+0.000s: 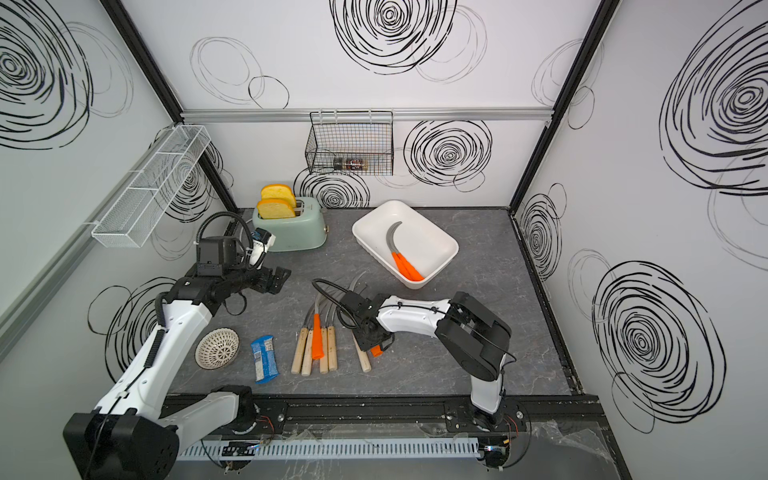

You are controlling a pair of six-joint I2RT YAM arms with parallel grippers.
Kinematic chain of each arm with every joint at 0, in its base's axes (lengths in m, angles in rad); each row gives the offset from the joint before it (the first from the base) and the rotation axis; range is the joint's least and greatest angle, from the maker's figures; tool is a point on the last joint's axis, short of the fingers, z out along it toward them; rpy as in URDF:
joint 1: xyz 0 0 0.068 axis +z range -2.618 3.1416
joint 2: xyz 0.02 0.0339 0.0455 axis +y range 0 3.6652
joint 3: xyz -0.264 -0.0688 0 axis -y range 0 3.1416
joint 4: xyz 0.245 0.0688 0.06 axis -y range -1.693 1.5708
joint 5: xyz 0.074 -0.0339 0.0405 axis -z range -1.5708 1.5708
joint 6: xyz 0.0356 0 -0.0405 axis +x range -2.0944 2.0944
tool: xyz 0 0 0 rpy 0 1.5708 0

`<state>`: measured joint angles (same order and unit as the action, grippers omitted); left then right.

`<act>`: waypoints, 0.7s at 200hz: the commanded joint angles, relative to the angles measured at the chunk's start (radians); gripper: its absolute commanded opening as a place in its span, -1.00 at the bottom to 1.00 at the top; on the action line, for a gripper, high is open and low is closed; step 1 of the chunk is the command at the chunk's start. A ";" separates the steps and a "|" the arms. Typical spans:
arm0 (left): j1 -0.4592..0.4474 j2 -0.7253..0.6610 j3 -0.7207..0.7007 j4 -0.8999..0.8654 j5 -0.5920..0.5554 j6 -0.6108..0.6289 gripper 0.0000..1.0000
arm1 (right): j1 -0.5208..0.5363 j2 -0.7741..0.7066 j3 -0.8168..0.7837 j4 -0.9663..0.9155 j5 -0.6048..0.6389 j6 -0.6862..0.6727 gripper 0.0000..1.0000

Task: Put small sickles into storage boxes
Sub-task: Pick up the sickle at the center of the board.

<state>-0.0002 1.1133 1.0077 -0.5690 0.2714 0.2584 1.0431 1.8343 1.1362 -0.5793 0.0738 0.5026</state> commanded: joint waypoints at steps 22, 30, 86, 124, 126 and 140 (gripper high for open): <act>-0.007 -0.005 -0.014 0.041 0.010 0.007 0.92 | 0.021 0.042 0.031 -0.052 0.032 -0.016 -0.10; -0.007 -0.006 -0.014 0.041 0.010 0.010 0.92 | 0.024 0.043 0.033 -0.054 0.034 -0.016 -0.11; -0.007 -0.007 -0.015 0.044 0.011 0.004 0.92 | 0.034 0.054 0.025 -0.055 0.042 -0.010 -0.13; -0.007 -0.006 -0.014 0.045 0.012 0.003 0.92 | 0.034 0.057 0.015 -0.049 0.040 -0.006 -0.15; -0.007 -0.006 -0.014 0.047 0.012 0.002 0.93 | 0.034 0.057 0.013 -0.048 0.040 -0.006 -0.15; -0.007 -0.006 -0.012 0.046 0.012 0.003 0.92 | 0.034 0.056 0.006 -0.043 0.038 -0.004 -0.16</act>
<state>-0.0002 1.1133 1.0012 -0.5652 0.2714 0.2584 1.0664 1.8572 1.1622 -0.6010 0.1123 0.4927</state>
